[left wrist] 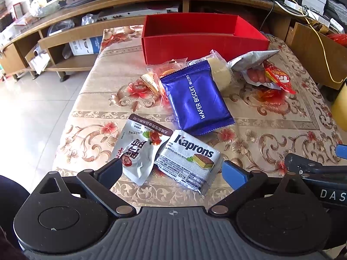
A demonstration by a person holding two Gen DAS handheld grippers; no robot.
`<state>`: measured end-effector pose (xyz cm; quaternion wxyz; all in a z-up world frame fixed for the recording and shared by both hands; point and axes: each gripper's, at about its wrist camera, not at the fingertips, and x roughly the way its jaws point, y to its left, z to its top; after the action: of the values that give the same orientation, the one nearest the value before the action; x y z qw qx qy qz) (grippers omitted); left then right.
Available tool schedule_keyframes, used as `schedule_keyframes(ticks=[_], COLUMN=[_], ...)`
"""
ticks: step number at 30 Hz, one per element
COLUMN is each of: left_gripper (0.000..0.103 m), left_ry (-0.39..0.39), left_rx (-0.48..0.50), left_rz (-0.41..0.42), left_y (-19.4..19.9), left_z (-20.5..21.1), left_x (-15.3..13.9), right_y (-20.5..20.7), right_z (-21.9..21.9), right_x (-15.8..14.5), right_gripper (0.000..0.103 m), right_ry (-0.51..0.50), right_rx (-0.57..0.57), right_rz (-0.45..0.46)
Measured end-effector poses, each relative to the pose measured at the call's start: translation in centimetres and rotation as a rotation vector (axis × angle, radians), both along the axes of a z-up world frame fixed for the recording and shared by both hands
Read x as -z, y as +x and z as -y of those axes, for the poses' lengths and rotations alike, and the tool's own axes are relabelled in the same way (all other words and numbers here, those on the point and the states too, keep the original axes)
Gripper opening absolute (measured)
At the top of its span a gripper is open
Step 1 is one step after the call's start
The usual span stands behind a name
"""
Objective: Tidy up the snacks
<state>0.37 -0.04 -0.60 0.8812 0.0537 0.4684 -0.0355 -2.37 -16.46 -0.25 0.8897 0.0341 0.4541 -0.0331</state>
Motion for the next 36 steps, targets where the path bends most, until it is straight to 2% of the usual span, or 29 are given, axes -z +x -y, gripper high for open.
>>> schedule_keyframes(ticks=[21,29,36], left_gripper=[0.097,0.093,0.096], left_ry=[-0.003,-0.012,-0.043], left_rx=[-0.004,-0.030,-0.052], left_rz=[-0.015,-0.058,-0.077], left_y=[0.0,0.6,1.1], left_z=[-0.2,-0.6,-1.1], left_x=[0.4,1.0,1.2], right_y=[0.3,0.9,1.6], right_z=[-0.3,-1.1,-0.7], right_x=[0.3,0.7,0.7], right_gripper=[0.102,0.099,0.099], right_ry=[-0.002,-0.011,0.034], right_rx=[-0.005,-0.028,-0.044], right_rz=[-0.023,-0.044,-0.050])
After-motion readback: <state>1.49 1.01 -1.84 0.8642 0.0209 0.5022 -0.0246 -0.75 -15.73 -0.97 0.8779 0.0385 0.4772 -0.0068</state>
